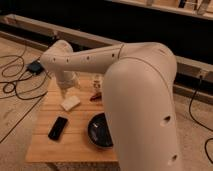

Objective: Move the arm in a circular motion

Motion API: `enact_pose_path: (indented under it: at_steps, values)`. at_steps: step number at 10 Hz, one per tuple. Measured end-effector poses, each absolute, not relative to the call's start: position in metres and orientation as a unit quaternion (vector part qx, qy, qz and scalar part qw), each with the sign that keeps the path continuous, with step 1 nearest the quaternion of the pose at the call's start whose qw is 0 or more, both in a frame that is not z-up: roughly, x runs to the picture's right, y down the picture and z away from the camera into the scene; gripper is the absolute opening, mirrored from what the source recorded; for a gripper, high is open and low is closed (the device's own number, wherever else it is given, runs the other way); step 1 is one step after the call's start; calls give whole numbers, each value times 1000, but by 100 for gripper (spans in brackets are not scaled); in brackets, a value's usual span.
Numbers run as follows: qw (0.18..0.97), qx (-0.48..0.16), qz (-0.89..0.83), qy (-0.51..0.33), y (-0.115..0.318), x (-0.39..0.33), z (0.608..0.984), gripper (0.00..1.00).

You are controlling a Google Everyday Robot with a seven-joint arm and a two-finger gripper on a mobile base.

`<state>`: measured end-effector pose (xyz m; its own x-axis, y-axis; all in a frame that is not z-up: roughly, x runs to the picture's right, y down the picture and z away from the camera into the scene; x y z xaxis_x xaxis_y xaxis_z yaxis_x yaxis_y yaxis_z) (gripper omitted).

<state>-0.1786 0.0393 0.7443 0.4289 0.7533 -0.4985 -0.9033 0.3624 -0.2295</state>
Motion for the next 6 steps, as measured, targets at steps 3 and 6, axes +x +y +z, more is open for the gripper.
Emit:
enact_pose_path:
  at_steps: [3, 6]
  values:
    - [812, -255, 501, 159, 82, -184, 718, 65]
    - [795, -252, 528, 160, 105, -160, 698, 65]
